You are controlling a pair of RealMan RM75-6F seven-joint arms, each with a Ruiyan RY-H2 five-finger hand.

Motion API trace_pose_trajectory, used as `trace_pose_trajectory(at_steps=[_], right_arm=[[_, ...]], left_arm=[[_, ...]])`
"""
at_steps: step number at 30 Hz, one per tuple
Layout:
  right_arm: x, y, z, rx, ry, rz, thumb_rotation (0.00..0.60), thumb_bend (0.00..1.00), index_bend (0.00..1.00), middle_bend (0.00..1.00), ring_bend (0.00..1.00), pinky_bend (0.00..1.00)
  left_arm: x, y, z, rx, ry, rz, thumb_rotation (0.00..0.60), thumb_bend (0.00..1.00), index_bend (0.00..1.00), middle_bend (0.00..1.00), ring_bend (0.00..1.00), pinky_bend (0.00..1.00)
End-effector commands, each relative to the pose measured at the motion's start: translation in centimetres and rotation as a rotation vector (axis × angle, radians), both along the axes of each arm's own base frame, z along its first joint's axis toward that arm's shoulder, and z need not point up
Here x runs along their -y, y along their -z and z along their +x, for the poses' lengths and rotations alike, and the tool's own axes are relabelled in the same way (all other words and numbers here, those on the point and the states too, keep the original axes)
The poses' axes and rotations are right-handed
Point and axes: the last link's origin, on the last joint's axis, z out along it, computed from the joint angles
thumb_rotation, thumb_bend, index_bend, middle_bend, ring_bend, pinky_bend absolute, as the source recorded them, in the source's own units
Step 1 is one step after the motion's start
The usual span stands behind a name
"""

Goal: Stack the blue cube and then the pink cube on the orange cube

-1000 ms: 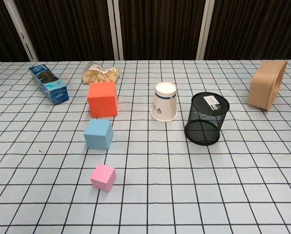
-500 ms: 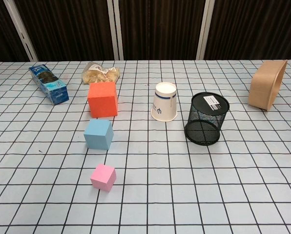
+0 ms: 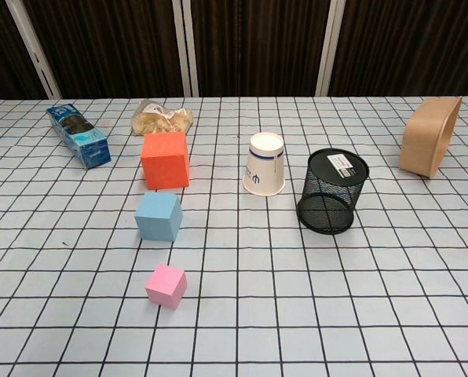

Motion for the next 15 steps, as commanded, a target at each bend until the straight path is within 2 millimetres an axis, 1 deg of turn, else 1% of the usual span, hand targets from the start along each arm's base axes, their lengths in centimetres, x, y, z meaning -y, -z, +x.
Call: trace_pose_trajectory(at_steps=[1, 2, 4, 6, 7, 10, 15], right_arm=[[0.0, -0.1, 0.0, 0.006, -0.003, 0.001, 0.600, 0.10, 0.12, 0.10, 0.17, 0.37], [0.0, -0.1, 0.0, 0.008, -0.003, 0.003, 0.600, 0.10, 0.12, 0.10, 0.17, 0.37], [0.0, -0.1, 0.0, 0.012, -0.002, 0.006, 0.600, 0.10, 0.12, 0.10, 0.17, 0.37], [0.0, -0.1, 0.0, 0.016, -0.001, 0.011, 0.600, 0.10, 0.12, 0.10, 0.17, 0.37], [0.0, -0.1, -0.1, 0.019, -0.001, 0.015, 0.600, 0.10, 0.12, 0.10, 0.17, 0.37], [0.0, -0.2, -0.1, 0.026, 0.000, 0.020, 0.600, 0.10, 0.12, 0.10, 0.17, 0.37], [0.1, -0.2, -0.3, 0.036, 0.003, 0.027, 0.600, 0.10, 0.12, 0.10, 0.17, 0.37]], left_arm=[[-1.2, 0.7, 1.8, 0.014, 0.034, -0.072, 0.600, 0.19, 0.11, 0.57, 0.48, 0.54], [-1.6, 1.0, 2.5, 0.019, 0.047, -0.077, 0.600, 0.19, 0.13, 0.66, 0.55, 0.61], [-2.4, 1.4, 3.9, 0.046, 0.060, -0.072, 0.600, 0.19, 0.17, 0.78, 0.67, 0.72], [-3.0, 2.1, 5.2, 0.095, 0.056, -0.070, 0.600, 0.19, 0.20, 0.86, 0.74, 0.79], [-3.3, 2.6, 6.1, 0.121, 0.043, -0.090, 0.600, 0.18, 0.21, 0.88, 0.76, 0.81], [-3.9, 3.4, 7.5, 0.122, 0.002, -0.158, 0.600, 0.18, 0.23, 0.91, 0.79, 0.84], [-5.3, 4.7, 9.7, 0.054, -0.031, -0.193, 0.600, 0.18, 0.23, 0.92, 0.80, 0.85]])
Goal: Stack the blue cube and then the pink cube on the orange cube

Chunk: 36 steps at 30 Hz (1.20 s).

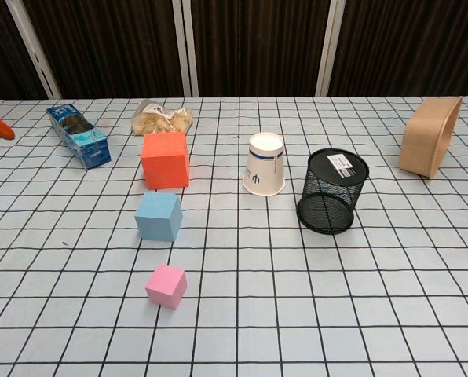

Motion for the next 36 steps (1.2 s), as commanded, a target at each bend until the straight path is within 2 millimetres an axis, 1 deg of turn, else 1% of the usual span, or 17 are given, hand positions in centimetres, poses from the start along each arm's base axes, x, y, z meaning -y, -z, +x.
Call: trace_pose_trajectory(at_steps=[1, 7, 12, 13, 14, 15, 18, 22, 29, 36], right_arm=[[0.0, -0.1, -0.1, 0.004, 0.002, 0.003, 0.600, 0.10, 0.12, 0.10, 0.17, 0.37], [0.1, -0.3, -0.2, 0.012, 0.003, 0.003, 0.600, 0.10, 0.12, 0.10, 0.17, 0.37], [0.1, -0.4, -0.3, 0.015, 0.007, 0.002, 0.600, 0.10, 0.12, 0.10, 0.17, 0.37], [0.1, -0.4, -0.4, 0.015, 0.008, 0.002, 0.600, 0.10, 0.12, 0.10, 0.17, 0.37], [0.1, -0.5, -0.4, 0.014, 0.010, 0.001, 0.600, 0.10, 0.12, 0.10, 0.17, 0.37], [0.1, -0.5, -0.4, 0.014, 0.012, 0.001, 0.600, 0.10, 0.12, 0.10, 0.17, 0.37], [0.2, -0.5, -0.5, 0.013, 0.014, 0.001, 0.600, 0.10, 0.12, 0.10, 0.17, 0.37], [0.2, -0.6, -0.5, 0.014, 0.017, 0.003, 0.600, 0.10, 0.12, 0.10, 0.17, 0.37], [0.3, -0.6, -0.6, 0.016, 0.022, 0.007, 0.600, 0.10, 0.12, 0.10, 0.17, 0.37], [0.3, -0.5, -0.6, 0.016, 0.025, 0.010, 0.600, 0.10, 0.12, 0.10, 0.17, 0.37]], left_arm=[[-1.6, 1.4, 2.9, -0.059, -0.005, -0.035, 0.600, 0.17, 0.23, 0.92, 0.80, 0.85], [-3.1, 3.9, 5.3, -0.161, -0.014, -0.066, 0.600, 0.17, 0.23, 0.92, 0.80, 0.85], [-4.7, 6.0, 7.5, -0.195, -0.009, -0.063, 0.600, 0.17, 0.27, 0.92, 0.80, 0.85], [-5.0, 6.5, 7.9, -0.202, -0.004, -0.066, 0.600, 0.17, 0.28, 0.92, 0.80, 0.85], [-5.6, 7.7, 9.1, -0.215, 0.024, -0.076, 0.600, 0.17, 0.28, 0.92, 0.80, 0.85], [-6.0, 8.4, 9.6, -0.221, 0.025, -0.074, 0.600, 0.17, 0.29, 0.92, 0.80, 0.85], [-6.6, 9.7, 10.6, -0.229, 0.017, -0.072, 0.600, 0.18, 0.31, 0.92, 0.80, 0.85], [-7.4, 10.7, 11.5, -0.228, 0.006, -0.071, 0.600, 0.19, 0.31, 0.92, 0.80, 0.85], [-8.4, 11.0, 11.7, -0.245, -0.018, -0.047, 0.600, 0.19, 0.30, 0.92, 0.80, 0.85], [-8.3, 11.5, 11.7, -0.257, -0.013, -0.060, 0.600, 0.19, 0.30, 0.92, 0.80, 0.85]])
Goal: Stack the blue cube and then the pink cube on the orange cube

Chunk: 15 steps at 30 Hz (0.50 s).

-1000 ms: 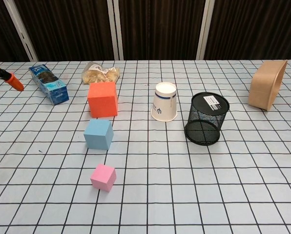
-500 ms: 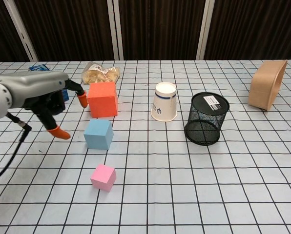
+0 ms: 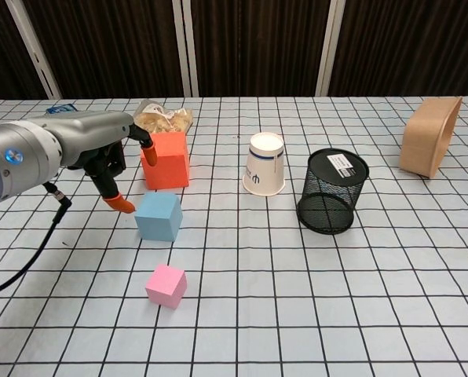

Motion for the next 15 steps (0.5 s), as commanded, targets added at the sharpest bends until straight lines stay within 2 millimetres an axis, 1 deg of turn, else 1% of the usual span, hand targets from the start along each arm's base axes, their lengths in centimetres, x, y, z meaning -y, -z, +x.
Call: trace_pose_trajectory(at_steps=[1, 7, 15], right_arm=[[0.0, 0.0, 0.0, -0.001, 0.001, 0.002, 0.600, 0.10, 0.12, 0.10, 0.17, 0.37], [-0.1, 0.0, 0.1, -0.002, 0.003, 0.006, 0.600, 0.10, 0.12, 0.10, 0.17, 0.37], [-0.1, 0.0, 0.0, -0.005, 0.008, 0.009, 0.600, 0.10, 0.12, 0.10, 0.17, 0.37]], left_arm=[[0.1, 0.2, 0.1, -0.005, 0.006, -0.008, 0.600, 0.19, 0.30, 0.92, 0.80, 0.85], [0.3, 0.7, 0.3, -0.011, 0.015, -0.023, 0.600, 0.19, 0.29, 0.92, 0.80, 0.85], [0.1, 1.5, 0.2, -0.022, 0.002, -0.034, 0.600, 0.19, 0.29, 0.92, 0.80, 0.85]])
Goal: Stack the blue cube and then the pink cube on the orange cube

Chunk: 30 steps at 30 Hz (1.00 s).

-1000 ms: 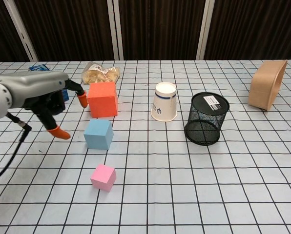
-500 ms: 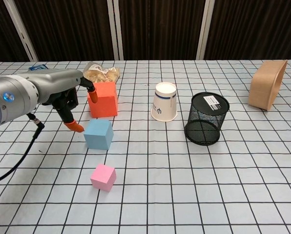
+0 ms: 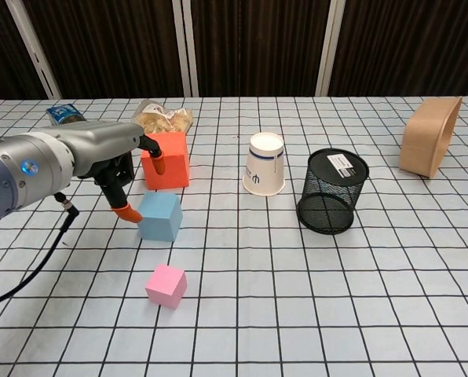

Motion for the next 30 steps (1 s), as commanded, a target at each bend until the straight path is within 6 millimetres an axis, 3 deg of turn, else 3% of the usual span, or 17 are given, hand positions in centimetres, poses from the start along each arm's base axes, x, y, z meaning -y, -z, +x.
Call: trace_pose_trajectory(at_steps=[1, 30], right_arm=[[0.0, 0.0, 0.0, 0.000, 0.001, 0.001, 0.600, 0.10, 0.12, 0.10, 0.17, 0.37], [0.1, 0.0, -0.4, -0.009, 0.030, 0.020, 0.600, 0.10, 0.12, 0.10, 0.17, 0.37]], left_arm=[[-0.1, 0.4, -0.1, -0.012, -0.004, -0.007, 0.600, 0.19, 0.29, 0.92, 0.80, 0.85], [-0.5, 2.3, 0.2, -0.034, 0.009, -0.027, 0.600, 0.26, 0.34, 0.91, 0.80, 0.85]])
